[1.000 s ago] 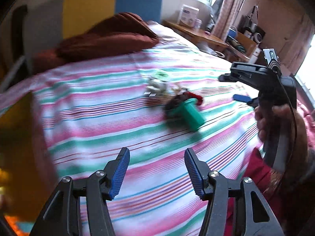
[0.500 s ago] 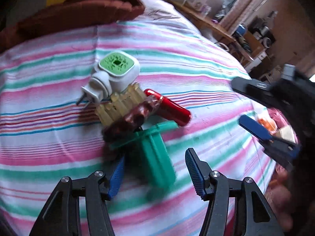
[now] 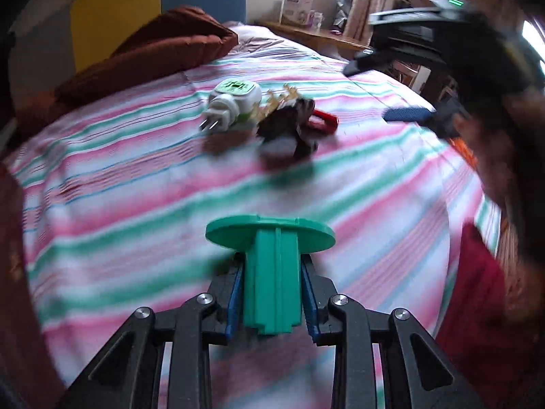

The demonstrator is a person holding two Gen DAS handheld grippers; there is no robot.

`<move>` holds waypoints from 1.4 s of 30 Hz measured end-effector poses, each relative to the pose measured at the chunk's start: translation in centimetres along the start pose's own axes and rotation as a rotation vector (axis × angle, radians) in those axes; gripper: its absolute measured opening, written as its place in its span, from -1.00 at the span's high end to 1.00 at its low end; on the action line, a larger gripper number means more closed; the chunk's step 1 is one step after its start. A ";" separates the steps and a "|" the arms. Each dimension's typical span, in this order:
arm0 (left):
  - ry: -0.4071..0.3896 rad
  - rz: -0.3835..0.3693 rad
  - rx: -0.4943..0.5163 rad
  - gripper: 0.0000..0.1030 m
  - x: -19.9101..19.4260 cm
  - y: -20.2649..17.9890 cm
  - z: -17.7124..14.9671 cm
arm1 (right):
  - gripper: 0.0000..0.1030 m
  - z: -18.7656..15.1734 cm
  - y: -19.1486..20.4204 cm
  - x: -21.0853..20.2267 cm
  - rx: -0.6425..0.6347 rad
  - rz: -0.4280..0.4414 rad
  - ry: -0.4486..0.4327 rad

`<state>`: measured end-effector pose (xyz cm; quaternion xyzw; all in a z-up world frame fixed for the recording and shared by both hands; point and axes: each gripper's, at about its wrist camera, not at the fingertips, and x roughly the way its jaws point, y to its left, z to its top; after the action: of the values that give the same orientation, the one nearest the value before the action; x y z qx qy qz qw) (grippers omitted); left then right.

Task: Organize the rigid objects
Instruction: 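Grasp the green spool-shaped stand with the left tool and lift it, then grasp the brown comb-like piece with the right tool while the left tool holds the green stand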

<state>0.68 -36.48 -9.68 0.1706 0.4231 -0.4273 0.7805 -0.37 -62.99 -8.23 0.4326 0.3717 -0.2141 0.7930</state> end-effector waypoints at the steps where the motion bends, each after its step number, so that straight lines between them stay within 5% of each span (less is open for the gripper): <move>1: -0.011 0.011 0.006 0.41 -0.5 0.3 -0.8 | -0.35 -0.1 0.1 0.2 -0.009 -0.006 0.012; 9: -0.043 0.001 -0.017 0.41 -2.5 1.2 -3.3 | -0.16 -0.8 1.1 1.4 -0.068 -0.004 0.076; 28: -0.091 -0.050 -0.036 0.41 -2.3 1.4 -3.4 | -0.01 -6.2 9.0 4.3 -0.562 -0.090 0.150; 33: -0.096 -0.056 -0.040 0.40 -2.4 1.4 -3.4 | -0.01 -5.7 8.6 5.1 -0.553 -0.113 0.166; 38: -0.097 -0.074 -0.051 0.40 -2.4 1.7 -3.4 | -0.01 -6.0 8.9 5.1 -0.555 -0.042 0.208; 42: -0.100 -0.075 -0.051 0.40 -2.5 1.6 -3.5 | -0.01 -6.6 9.8 5.9 -0.629 -0.098 0.214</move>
<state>-0.52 -32.06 -9.88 0.1132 0.4002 -0.4534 0.7883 7.09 -52.27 -9.95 0.1684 0.5211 -0.0801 0.8329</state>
